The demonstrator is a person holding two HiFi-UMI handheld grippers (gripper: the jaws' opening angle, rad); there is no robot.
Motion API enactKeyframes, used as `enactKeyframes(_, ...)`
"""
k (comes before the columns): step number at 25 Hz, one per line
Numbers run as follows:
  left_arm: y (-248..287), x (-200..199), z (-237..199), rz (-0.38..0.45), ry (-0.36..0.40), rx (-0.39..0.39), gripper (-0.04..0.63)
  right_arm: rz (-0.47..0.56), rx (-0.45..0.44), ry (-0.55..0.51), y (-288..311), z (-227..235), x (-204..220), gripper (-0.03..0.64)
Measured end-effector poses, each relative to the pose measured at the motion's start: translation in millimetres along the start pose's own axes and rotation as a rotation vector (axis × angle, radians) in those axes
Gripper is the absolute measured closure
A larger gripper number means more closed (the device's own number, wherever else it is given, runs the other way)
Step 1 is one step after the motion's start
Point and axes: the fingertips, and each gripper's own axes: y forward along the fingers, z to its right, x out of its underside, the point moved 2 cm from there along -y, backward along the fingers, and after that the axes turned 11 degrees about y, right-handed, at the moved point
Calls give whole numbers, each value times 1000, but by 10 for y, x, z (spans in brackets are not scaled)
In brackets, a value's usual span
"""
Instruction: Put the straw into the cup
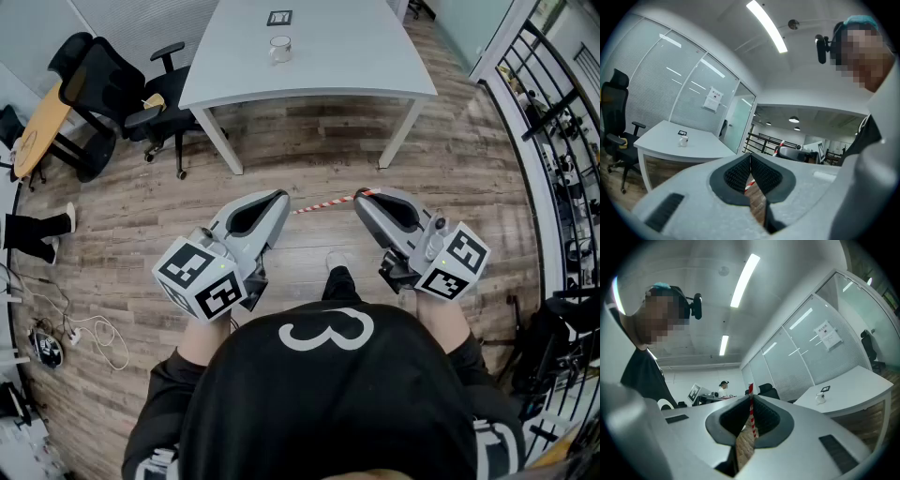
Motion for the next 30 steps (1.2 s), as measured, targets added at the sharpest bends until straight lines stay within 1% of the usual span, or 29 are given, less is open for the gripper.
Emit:
enactKeyframes(3,16,22,19,0,11,12,578,-4,2,-1,-5,5,12,598)
enactKeyframes(10,40,37,13,2,8,4,578,-11,-6,0,4,35,26,598)
enactKeyframes(16,154,-43,-101,2,13,-2,578,0,-15,6,106,172,-101,598)
enactKeyframes(23,408,-131,-252,-8,16,-20,578,19,-30,37,180,484,-296,598)
enactKeyframes(30,737,-216,-441,-15,21,-48,578,19,-59,43,272,857,-528,598)
